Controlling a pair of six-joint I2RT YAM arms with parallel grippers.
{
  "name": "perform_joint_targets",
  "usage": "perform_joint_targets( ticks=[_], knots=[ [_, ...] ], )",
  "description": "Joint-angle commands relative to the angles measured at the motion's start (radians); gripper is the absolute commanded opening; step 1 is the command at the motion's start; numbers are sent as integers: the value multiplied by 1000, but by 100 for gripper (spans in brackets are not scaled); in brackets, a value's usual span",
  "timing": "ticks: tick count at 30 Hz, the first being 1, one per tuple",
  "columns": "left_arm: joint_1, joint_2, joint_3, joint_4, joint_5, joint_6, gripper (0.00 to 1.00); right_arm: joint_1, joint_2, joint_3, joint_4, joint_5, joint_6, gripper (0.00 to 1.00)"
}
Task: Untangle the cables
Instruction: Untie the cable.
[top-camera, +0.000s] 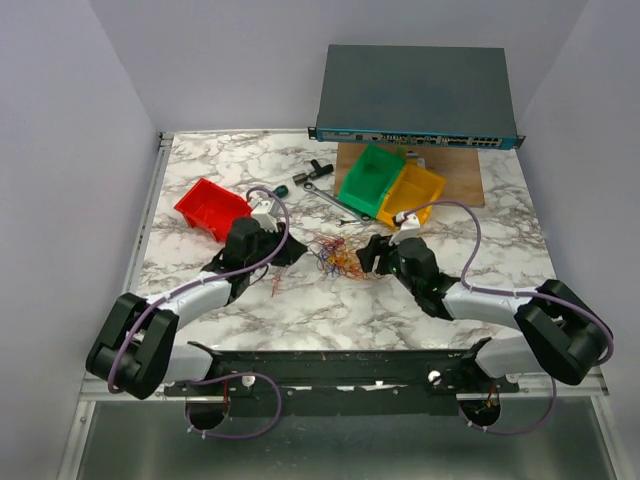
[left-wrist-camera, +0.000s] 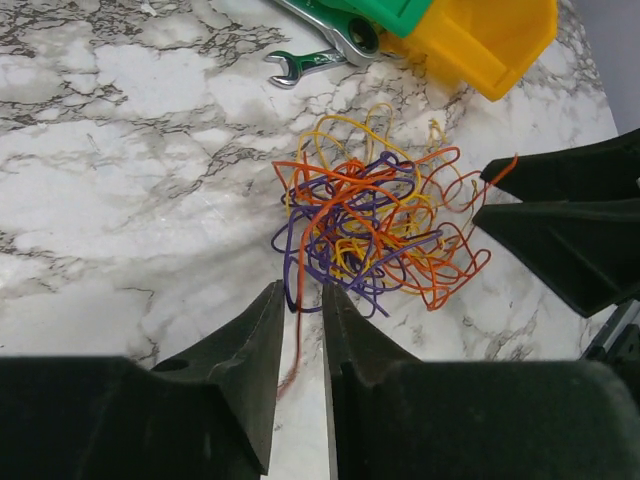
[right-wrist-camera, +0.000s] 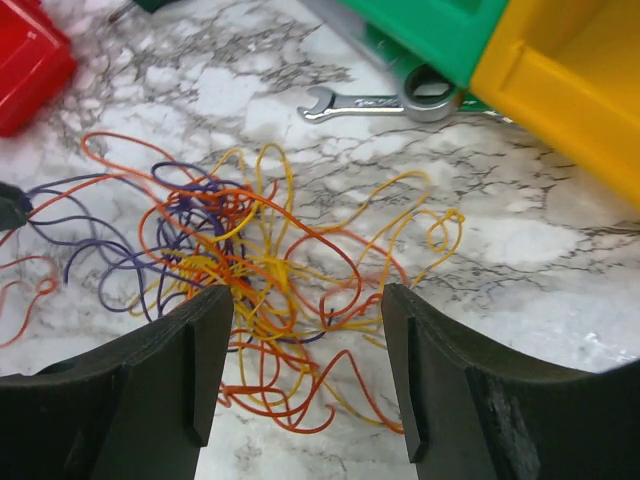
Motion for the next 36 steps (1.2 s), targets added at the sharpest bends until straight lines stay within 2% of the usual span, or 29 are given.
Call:
perform_joint_targets(
  ticks=[1,5,9,17,22,28,32,36],
  knots=[
    [-47,-42,39,-70,-99,81,30,-2,52,43,34,-150,-40,68],
    [-85,-91,24,-69,-146,116,54,-2,96,69,29,-233,-47,67],
    [-124,-105,3,-15,-112,150,68,-2,166,119,-4,-318,-46,66],
    [-144,139,190,-180,19,156,68,-2,208,139,-4,-345,-17,64],
    [-143,252,259,-237,79,137,68,-3,148,112,-18,-167,26,62],
    [-143,345,338,-301,81,131,66,-3,101,70,19,-134,39,62],
    [-143,371,369,-323,80,135,63,-4,92,73,-9,-35,58,56],
    [-142,376,382,-344,75,148,59,-8,151,115,-43,-86,47,50]
  ],
)
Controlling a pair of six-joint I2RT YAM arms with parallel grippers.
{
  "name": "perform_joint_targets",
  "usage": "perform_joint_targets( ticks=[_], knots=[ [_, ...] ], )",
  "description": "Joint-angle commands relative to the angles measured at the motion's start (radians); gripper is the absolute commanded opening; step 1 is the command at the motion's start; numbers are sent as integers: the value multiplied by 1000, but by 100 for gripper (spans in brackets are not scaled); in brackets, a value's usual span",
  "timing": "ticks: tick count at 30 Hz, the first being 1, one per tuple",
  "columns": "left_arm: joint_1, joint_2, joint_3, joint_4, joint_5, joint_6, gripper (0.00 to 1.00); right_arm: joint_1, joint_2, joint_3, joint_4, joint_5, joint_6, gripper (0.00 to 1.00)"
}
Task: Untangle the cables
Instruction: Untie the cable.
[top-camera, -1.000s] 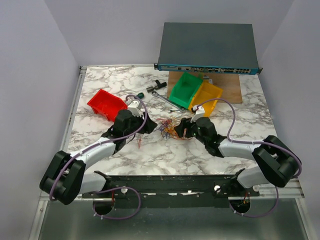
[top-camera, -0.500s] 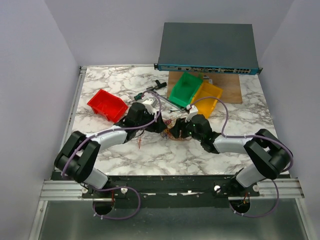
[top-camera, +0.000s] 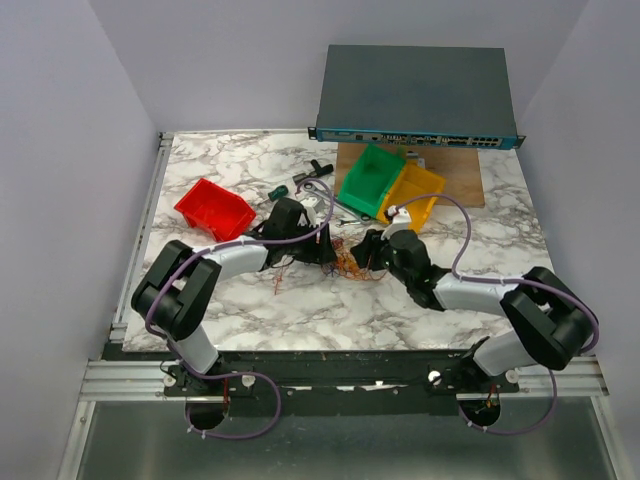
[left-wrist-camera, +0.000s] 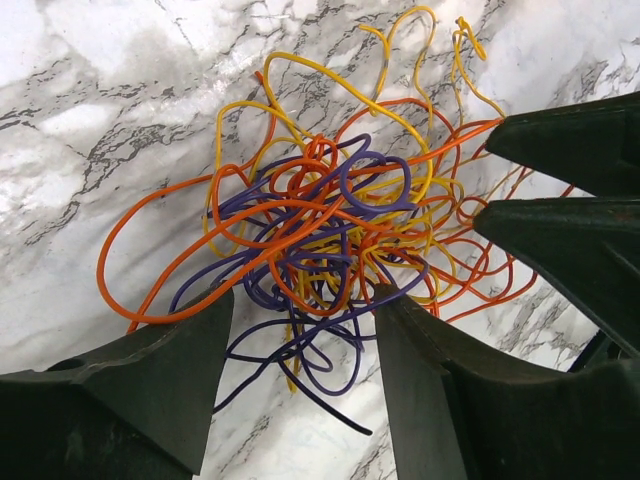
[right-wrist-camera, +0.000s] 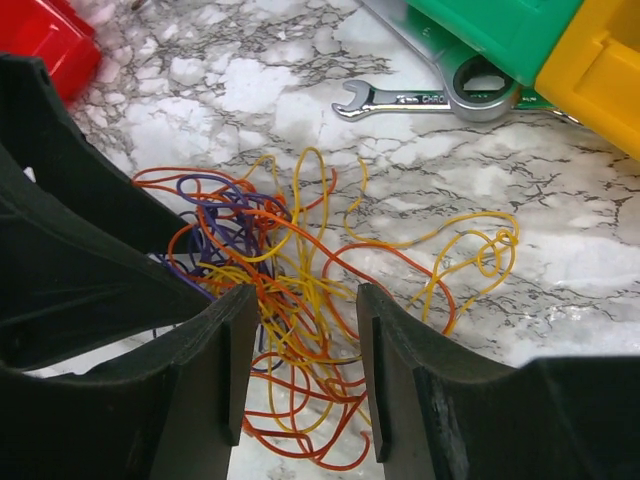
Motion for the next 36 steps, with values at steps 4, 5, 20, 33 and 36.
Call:
perform_joint_targets(
  ticks=[4,5,20,33,36],
  knots=[
    [-4,25,60,-77,17,34,53,-7,169,129,-122,-43,-8,42],
    [-4,30,68,-88,11,38,52,-7,185,146,-129,-59,-10,40],
    [21,51,87,-107,16,25,0,-7,-13,6,-43,198,35,1],
    [190,-360,-319,216,-186,-108,0,-14,-293,-87,-377,959,378,1],
    [191,-416,-344,214,-216,-90,0,-19,-345,-85,-488,1047,471,1]
  ],
)
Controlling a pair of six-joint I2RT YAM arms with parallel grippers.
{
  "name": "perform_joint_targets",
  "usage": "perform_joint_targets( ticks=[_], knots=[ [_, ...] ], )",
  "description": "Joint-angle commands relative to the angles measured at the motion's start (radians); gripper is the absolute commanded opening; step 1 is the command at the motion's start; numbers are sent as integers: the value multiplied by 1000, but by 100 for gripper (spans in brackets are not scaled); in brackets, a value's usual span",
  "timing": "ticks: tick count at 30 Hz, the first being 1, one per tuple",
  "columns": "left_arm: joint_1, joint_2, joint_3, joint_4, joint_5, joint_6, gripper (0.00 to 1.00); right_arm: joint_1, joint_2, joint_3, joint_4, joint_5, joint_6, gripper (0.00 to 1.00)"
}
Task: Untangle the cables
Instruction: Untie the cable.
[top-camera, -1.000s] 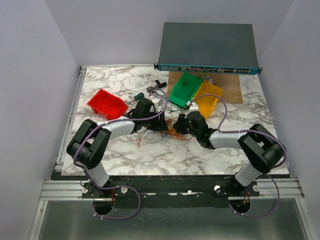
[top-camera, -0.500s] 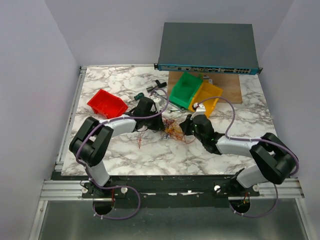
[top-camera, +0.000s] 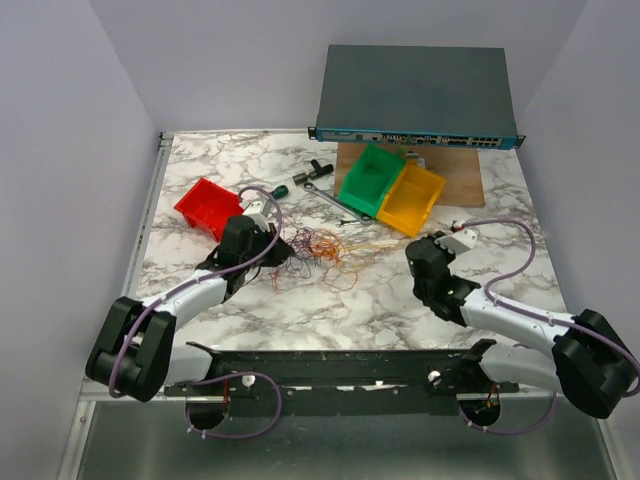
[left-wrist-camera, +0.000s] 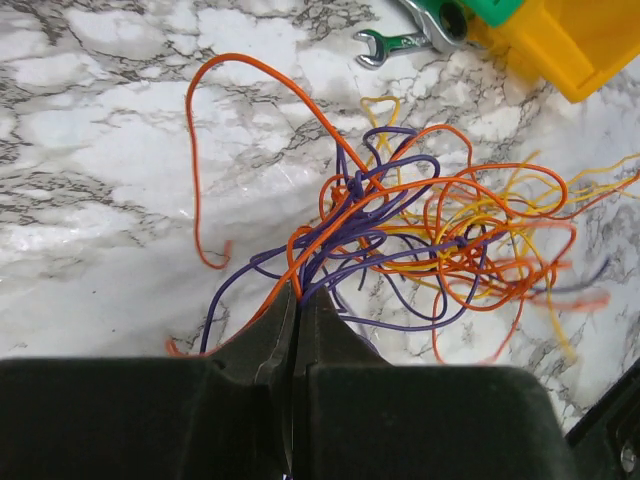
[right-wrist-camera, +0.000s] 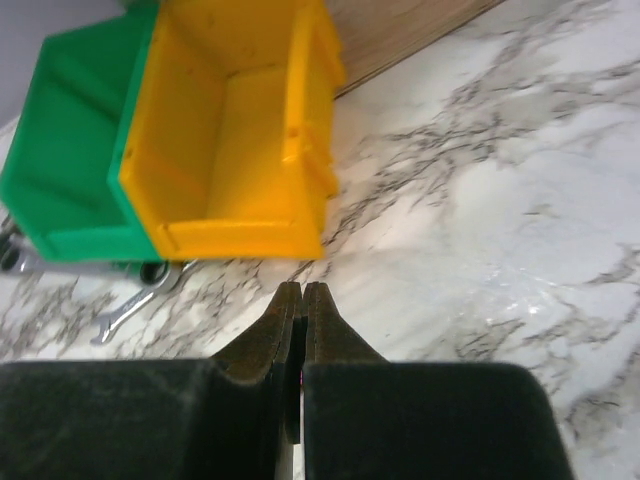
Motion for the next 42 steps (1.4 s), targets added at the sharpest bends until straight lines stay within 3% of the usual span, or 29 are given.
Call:
perform_joint_targets(
  ticks=[1,8,11,13,15,17,20,26,32,42],
  knots=[
    [13,-88,-53,83,-109,-2,0,-15,-75,-16,-207,283,189,1],
    [13,-39,-12,62,-58,-3,0,-15,-202,-40,-440,405,455,1],
    [11,-51,-20,73,-45,7,0,-15,-226,-51,-340,347,334,1],
    [2,-46,-14,79,-25,18,0,-15,-217,-89,-65,184,15,8],
    [-14,-34,3,63,-9,33,0,-15,-200,-127,165,-76,-234,23],
    [-33,-23,21,48,-2,52,0,-15,-178,-155,304,-315,-346,44],
    [-53,-6,43,24,2,71,0,-15,-117,-156,405,-558,-410,64],
    [-60,27,66,15,42,75,0,-15,82,-63,453,-967,-462,65],
    [-65,45,82,3,60,79,0,-9,247,18,476,-1191,-455,64],
    [-78,71,91,29,115,76,0,41,481,189,382,-1193,-451,59]
  ],
)
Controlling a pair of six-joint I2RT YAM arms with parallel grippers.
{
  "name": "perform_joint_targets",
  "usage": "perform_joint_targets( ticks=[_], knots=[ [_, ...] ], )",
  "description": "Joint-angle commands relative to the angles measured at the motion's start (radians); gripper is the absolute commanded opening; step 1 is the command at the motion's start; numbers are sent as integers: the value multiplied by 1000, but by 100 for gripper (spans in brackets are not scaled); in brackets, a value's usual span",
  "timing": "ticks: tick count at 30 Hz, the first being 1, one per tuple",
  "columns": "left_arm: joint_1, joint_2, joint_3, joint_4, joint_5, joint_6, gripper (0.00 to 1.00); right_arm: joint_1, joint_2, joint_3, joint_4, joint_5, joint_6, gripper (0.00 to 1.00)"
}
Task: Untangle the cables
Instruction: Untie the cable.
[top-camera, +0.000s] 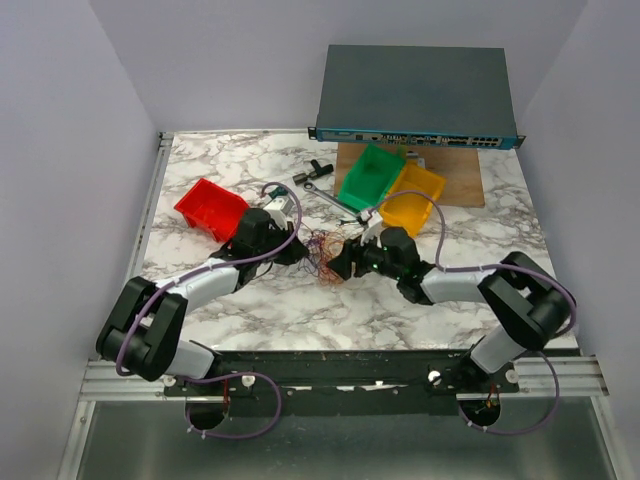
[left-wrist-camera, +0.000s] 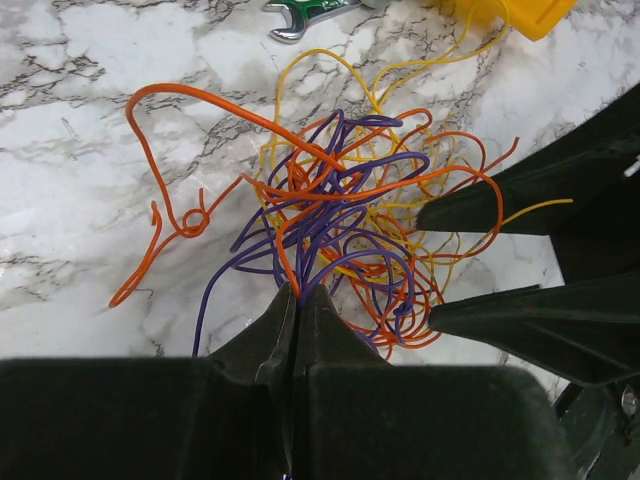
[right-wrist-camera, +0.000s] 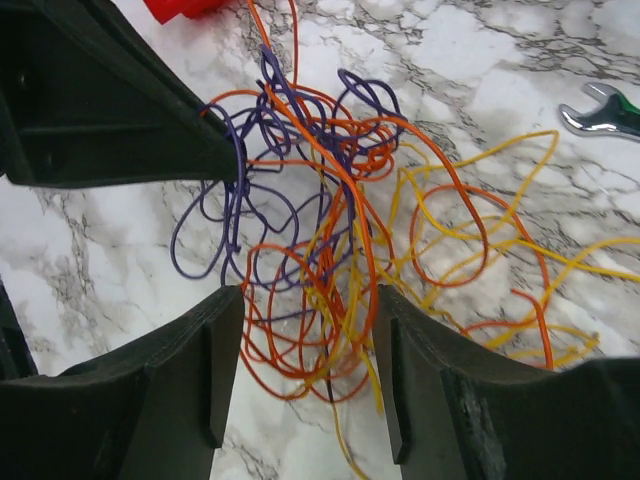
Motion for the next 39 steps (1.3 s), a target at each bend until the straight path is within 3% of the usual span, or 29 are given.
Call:
perform_joint_targets(
  ticks=[1,4,6,12,17,23,31,34,39],
  knots=[
    [-10,21,35,27,59,8,0,32,103,100,-67,-33,-17,56],
    [-11,22,40,22,65,5,0,55,129,129,-103,-5,-32,51],
    [-11,13,39,16,62,5,0,56,115,126,-110,9,-39,43],
    [-11,-11,23,25,31,0,0,56,8,69,-93,177,-34,1],
    [-11,-56,-14,55,-23,2,0,55,-85,13,-91,452,11,1],
    [-10,-108,-42,56,-110,0,0,55,-181,-38,-165,923,131,0],
    [3,-294,-152,30,-452,-36,0,50,-349,-110,-331,1342,366,1],
    [4,-353,-197,27,-577,-60,0,43,-460,-176,-336,1403,405,1],
    [4,-381,-189,-17,-633,-67,0,39,-556,-233,-328,1429,404,1]
  ],
)
